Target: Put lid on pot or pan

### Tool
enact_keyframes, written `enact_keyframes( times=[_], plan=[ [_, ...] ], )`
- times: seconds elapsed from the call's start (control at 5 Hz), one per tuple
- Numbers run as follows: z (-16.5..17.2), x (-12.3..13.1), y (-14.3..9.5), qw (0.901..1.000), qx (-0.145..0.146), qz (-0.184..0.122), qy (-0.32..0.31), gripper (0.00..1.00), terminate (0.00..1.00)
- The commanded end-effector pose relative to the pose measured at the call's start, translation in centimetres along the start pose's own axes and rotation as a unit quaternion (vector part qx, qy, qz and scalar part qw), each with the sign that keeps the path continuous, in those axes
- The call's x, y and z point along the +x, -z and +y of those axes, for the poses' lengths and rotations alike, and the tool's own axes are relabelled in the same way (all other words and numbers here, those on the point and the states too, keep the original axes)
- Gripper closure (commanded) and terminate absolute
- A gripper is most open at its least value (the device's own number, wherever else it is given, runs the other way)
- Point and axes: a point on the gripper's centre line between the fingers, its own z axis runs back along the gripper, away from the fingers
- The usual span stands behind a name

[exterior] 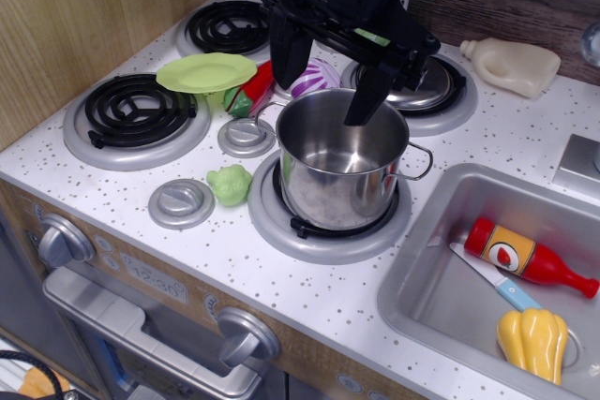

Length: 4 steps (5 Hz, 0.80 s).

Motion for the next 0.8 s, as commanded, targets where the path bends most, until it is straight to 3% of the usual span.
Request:
enact_keyframes(
  times=[0.0, 0.2, 0.4, 0.6],
  plan=[
    [0.0, 0.0, 0.0, 1.0000, 0.000, 0.000, 0.000, 0.00, 0.00],
    [-0.5, 3.3, -0.6, 0.9997, 0.009, -0.022, 0.003, 0.00, 0.00],
    [-0.9, 5.9, -0.6, 0.9971, 0.006, -0.071, -0.025, 0.00, 0.00],
    [-1.5, 8.9, -0.8, 0.9948, 0.001, -0.094, -0.039, 0.00, 0.00]
  ],
)
